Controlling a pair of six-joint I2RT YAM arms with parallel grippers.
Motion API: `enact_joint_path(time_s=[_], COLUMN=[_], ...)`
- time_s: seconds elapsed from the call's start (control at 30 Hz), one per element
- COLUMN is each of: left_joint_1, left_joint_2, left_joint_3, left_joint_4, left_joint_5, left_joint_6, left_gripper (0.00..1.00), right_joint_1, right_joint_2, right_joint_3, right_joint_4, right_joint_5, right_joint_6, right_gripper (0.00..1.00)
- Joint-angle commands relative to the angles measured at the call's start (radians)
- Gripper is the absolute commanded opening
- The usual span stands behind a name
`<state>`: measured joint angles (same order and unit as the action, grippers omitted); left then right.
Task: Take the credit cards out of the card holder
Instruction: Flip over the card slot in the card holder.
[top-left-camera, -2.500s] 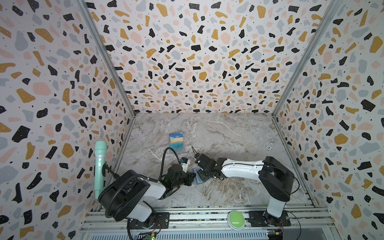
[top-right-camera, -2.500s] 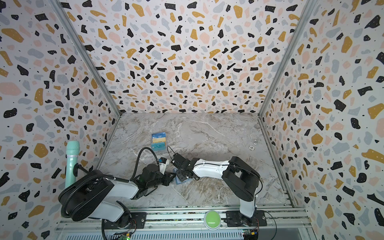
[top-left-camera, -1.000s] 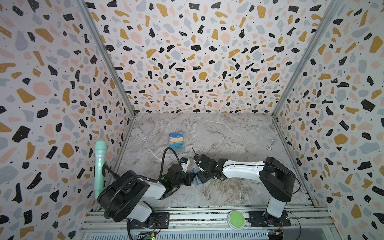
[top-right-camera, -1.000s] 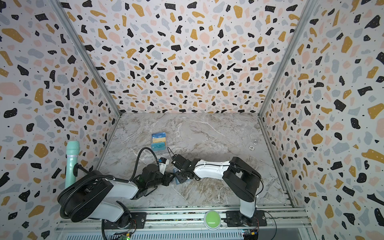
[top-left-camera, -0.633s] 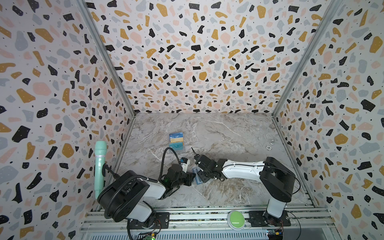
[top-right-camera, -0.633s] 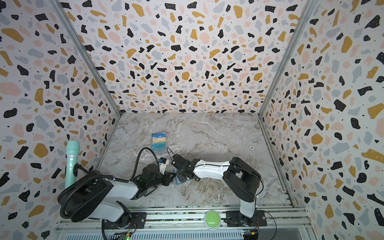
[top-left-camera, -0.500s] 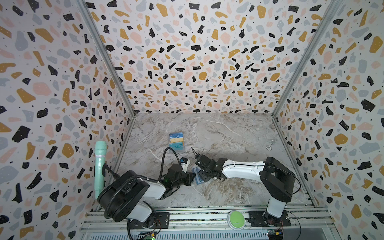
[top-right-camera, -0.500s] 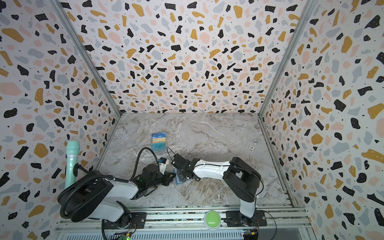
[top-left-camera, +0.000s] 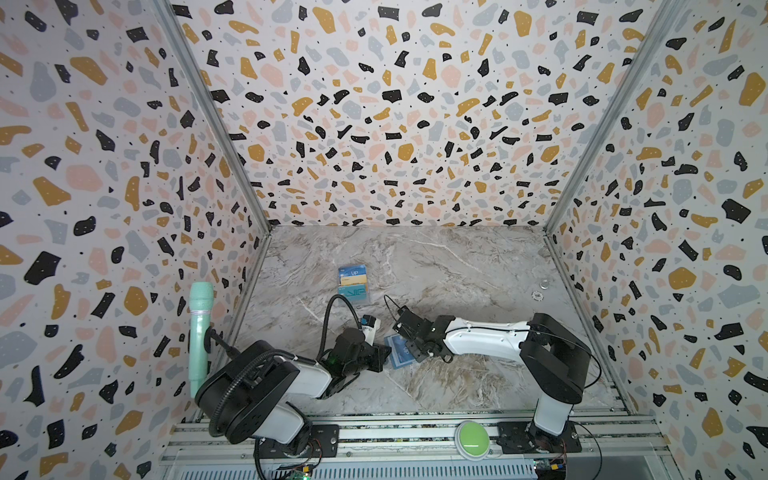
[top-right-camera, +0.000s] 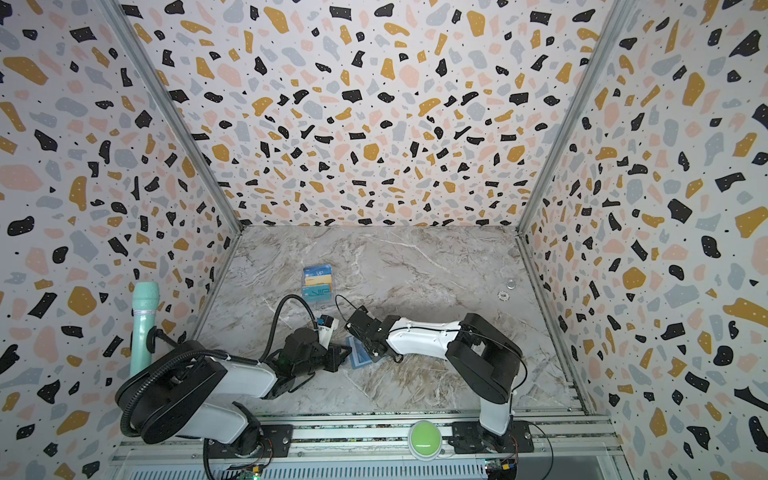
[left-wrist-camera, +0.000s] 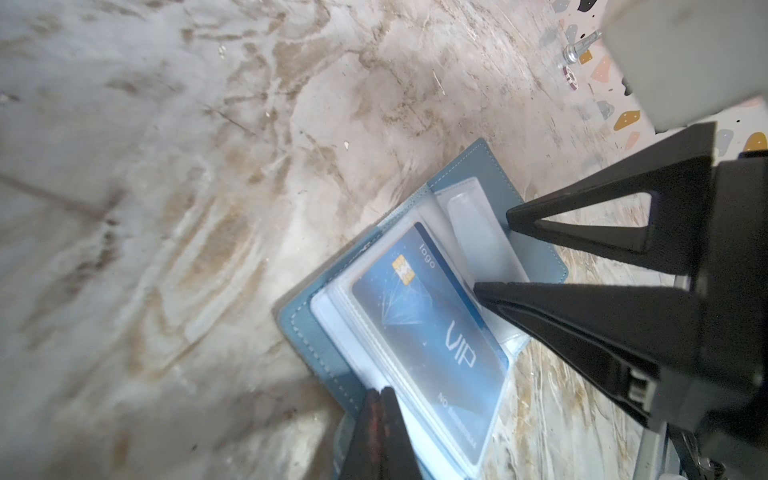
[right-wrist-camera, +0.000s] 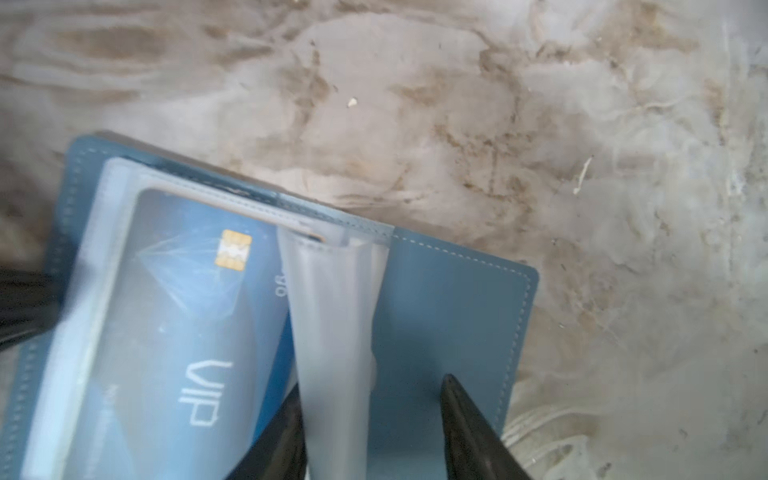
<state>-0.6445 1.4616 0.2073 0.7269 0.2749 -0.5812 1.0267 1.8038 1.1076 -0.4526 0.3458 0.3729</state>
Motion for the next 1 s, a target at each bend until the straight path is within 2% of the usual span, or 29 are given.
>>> enact_joint_path(time_s=[0.0,0.7,0.97], left_joint_1=[-0.004,-0.004,-0.004], left_joint_2=[0.009,0.007,0.009], left_joint_3=[-0.004,0.0,0.001], left_joint_4=[-0.058,-0.061,-0.066], left_joint_5=[-0.015,-0.013,-0.013], left_joint_6=[0.022,0.022,0.023], left_gripper=[0.04,0.04,0.03], right_joint_1=[-0.011,-0.114,-0.123], right_joint_2=[-0.04,-0.178,-0.324], right_joint_3=[0.007,-0.086,-0.1], right_joint_4=[-0.062,-0.061,0.027], right_joint_5=[0.042,-0.009,-0.189], right_joint_6=[0.02,0.013,-0.006], right_gripper=[0.5,0.5,0.5])
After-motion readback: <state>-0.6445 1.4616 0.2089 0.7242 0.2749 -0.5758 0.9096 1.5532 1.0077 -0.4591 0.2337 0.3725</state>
